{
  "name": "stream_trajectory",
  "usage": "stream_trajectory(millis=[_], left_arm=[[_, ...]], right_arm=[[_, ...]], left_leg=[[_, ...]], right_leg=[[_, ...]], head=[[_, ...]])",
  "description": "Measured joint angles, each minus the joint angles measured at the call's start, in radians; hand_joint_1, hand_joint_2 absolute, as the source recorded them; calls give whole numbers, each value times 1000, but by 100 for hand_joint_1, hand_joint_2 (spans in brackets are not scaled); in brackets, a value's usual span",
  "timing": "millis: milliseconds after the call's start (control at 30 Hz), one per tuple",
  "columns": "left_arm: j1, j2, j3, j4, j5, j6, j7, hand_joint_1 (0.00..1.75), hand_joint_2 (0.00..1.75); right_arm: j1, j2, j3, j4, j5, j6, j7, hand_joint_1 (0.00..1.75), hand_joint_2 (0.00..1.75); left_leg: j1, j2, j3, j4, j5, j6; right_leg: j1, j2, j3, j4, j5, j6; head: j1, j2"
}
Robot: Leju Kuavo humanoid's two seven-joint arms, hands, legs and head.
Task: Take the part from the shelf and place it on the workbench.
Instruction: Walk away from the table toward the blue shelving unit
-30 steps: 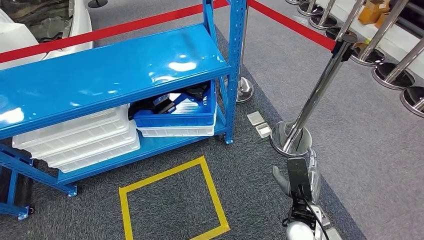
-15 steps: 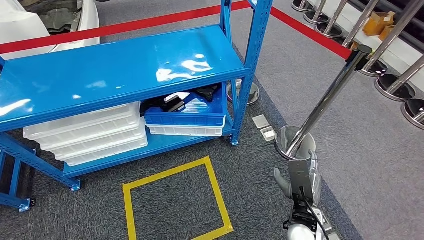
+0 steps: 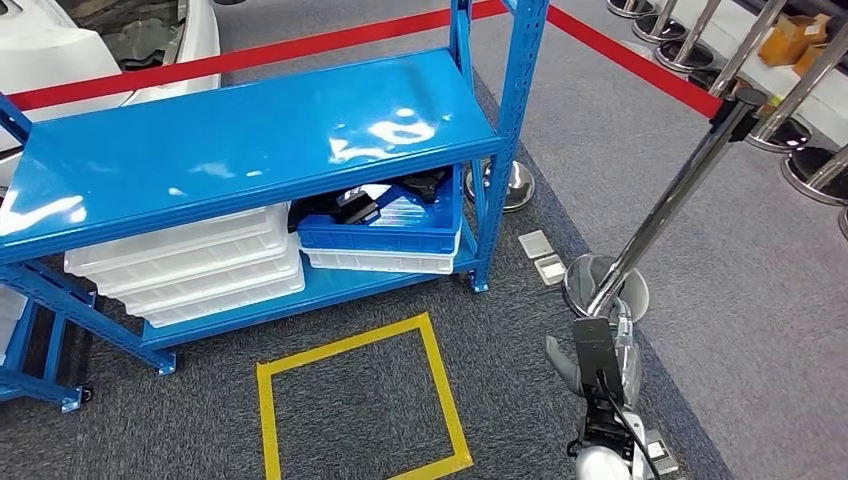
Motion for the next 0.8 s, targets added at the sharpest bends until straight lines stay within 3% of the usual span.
stream_trajectory(millis=[33, 67, 100, 167, 200, 333, 400, 467, 500, 533, 567, 600, 667, 733, 800], left_arm=[[1, 0, 0, 0, 0, 0, 0, 0, 0], [1, 0, 0, 0, 0, 0, 0, 0, 0], [1, 0, 0, 0, 1, 0, 0, 0, 0], [0, 0, 0, 0, 1, 1, 0, 0, 0], [0, 0, 0, 0, 1, 1, 0, 0, 0], [3, 0, 0, 0, 2, 1, -1, 0, 0], [1, 0, 0, 0, 2, 1, -1, 0, 0], [0, 0, 0, 0, 2, 1, -1, 0, 0], [0, 0, 0, 0, 2, 1, -1, 0, 0], [0, 0, 0, 1, 2, 1, -1, 0, 0], [0, 0, 0, 1, 2, 1, -1, 0, 0], [0, 0, 0, 1, 2, 1, -1, 0, 0], [-1, -1, 0, 1, 1, 1, -1, 0, 0], [-1, -2, 0, 1, 0, 1, -1, 0, 0], [-1, -2, 0, 1, 0, 1, -1, 0, 0]], right_arm=[[0, -1, 4, 0, -3, 0, 3, 0, 175], [0, -2, 8, 1, -7, 0, 5, 0, 175], [-1, -3, 12, 1, -10, 0, 8, 0, 175], [-3, -7, 18, 1, -13, 0, 11, 0, 175], [-4, -9, 21, 1, -14, 0, 12, 0, 175], [-7, -16, 31, 1, -17, 0, 13, 0, 175], [-8, -20, 35, 1, -19, 0, 14, 0, 175], [-9, -24, 38, 2, -20, 0, 15, 0, 175], [-8, -25, 40, 3, -22, 0, 17, 0, 175], [-8, -27, 42, 5, -25, 0, 19, 0, 175], [-8, -29, 46, 7, -27, 0, 23, 0, 175], [-8, -32, 49, 9, -30, 0, 27, 0, 175], [-9, -41, 58, 11, -36, 0, 35, 0, 175], [-11, -49, 66, 12, -42, 0, 43, 0, 175], [-12, -57, 75, 15, -47, 0, 51, 0, 175]], left_leg=[[3, 2, -4, 4, 11, -3], [6, 5, 11, -30, 38, -5], [8, 9, 44, -97, 77, -6], [7, 21, 103, -224, 126, -2], [5, 25, 118, -259, 136, 3], [1, 18, 119, -273, 137, 32], [2, 14, 122, -280, 142, 46], [-2, 11, 122, -281, 141, 53], [-5, 8, 122, -281, 141, 56], [-8, 4, 123, -280, 140, 57], [-11, -1, 124, -280, 140, 58], [-13, -7, 126, -280, 139, 59], [-18, -17, 129, -278, 137, 58], [-19, -26, 125, -276, 135, 53], [-17, -34, 122, -276, 136, 44]], right_leg=[[-1, -4, 1, 0, -1, 1], [-2, -7, 4, 0, -3, 3], [-4, -10, 8, 1, -6, 7], [-5, -15, 15, 1, -11, 17], [-4, -17, 17, 1, -13, 23], [-6, -16, 22, 1, -20, 47], [-8, -4, -4, 63, -62, 51], [-5, 5, -67, 195, -126, 49], [-2, 7, -99, 255, -146, 46], [1, 7, -117, 288, -148, 43], [3, 9, -117, 280, -129, 39], [6, 12, -99, 235, -95, 32], [13, 32, -39, 96, -25, 14], [18, 49, -8, 18, -1, 5], [19, 47, -5, 7, -2, 2]], head=[[-1, 0], [-2, 0], [-3, 0], [-6, 0], [-7, 0], [-5, 0], [0, 0], [12, 0], [17, 0], [21, 0], [24, 0], [27, 0], [32, 0], [32, 0], [32, 0]])
